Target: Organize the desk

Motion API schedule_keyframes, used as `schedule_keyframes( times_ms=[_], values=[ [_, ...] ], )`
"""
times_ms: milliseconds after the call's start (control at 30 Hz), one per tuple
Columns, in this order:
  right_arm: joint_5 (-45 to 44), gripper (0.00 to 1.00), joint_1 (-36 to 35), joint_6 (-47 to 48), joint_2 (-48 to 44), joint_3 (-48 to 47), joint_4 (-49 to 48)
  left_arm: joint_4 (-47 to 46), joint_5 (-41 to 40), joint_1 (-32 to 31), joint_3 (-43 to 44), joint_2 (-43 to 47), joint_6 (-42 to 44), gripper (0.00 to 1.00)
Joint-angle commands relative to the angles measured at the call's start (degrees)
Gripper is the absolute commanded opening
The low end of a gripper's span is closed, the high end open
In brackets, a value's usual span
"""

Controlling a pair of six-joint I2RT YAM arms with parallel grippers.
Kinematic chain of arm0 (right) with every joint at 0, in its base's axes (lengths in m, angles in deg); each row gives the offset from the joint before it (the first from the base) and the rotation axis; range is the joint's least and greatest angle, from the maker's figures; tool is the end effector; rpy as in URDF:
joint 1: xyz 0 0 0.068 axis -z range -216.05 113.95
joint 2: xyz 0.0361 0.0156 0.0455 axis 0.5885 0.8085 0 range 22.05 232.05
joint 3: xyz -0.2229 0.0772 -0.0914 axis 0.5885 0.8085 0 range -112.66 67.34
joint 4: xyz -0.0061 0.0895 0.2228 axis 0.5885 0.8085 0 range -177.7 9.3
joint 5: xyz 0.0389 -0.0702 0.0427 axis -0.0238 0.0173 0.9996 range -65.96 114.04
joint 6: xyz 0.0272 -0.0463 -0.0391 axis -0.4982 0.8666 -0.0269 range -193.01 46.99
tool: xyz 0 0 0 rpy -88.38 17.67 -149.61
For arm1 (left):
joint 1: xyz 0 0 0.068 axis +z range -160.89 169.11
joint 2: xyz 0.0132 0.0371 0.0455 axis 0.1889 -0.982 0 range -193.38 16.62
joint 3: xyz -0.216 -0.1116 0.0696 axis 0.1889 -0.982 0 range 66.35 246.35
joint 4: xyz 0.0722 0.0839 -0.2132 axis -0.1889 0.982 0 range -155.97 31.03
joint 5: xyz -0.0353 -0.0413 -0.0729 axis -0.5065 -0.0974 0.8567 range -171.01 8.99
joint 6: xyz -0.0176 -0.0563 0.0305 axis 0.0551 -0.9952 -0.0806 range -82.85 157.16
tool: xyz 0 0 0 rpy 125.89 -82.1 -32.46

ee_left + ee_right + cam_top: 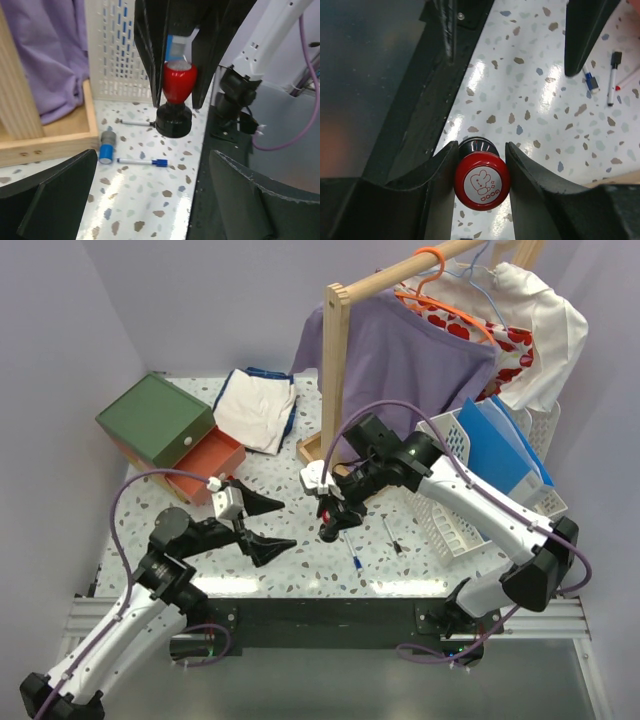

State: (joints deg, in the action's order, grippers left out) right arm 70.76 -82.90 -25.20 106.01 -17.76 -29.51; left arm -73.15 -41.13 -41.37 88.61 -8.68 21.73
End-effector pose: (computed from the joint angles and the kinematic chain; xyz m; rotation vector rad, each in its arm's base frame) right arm 0.1602 0.2270 0.3276 -1.9561 1.3898 1.0221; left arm 0.1027 -0.0996 0.2739 0.7868 1.4293 -1.1449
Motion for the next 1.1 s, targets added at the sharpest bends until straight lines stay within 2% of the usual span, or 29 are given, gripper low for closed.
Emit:
schedule_keyframes(
  times_ms=[0,167,300,533,867,1067],
  values=[
    [8.04,0.0,0.18,4.4,-3.54,0.02,3.51,-12.14,8.03,-0.46,-1.08,-1.94,-5.41,1.0],
    [7.77,0.0,0.35,0.27,-3.63,0.02,0.08,-16.11,5.57,-1.95,-1.69,-4.58,-6.82,1.0],
    [8.3,0.0,0.62,-3.59,-2.67,-1.38,-2.99,-16.73,2.58,-5.63,-1.87,-7.3,-5.24,1.0],
    [10.05,0.0,0.62,-8.08,-1.17,-3.32,-4.84,-13.56,-8.66,-12.67,0.15,-11.7,0.56,1.0],
    [9.45,0.0,0.62,-13.27,-0.64,-1.38,-10.56,-18.74,-11.49,-16.45,1.38,-16.62,1.44,1.0],
    [9.36,0.0,0.62,-14.85,0.15,-1.56,-11.88,-21.2,-14.3,-18.47,0.51,-15.93,1.53,0.98]
  ],
)
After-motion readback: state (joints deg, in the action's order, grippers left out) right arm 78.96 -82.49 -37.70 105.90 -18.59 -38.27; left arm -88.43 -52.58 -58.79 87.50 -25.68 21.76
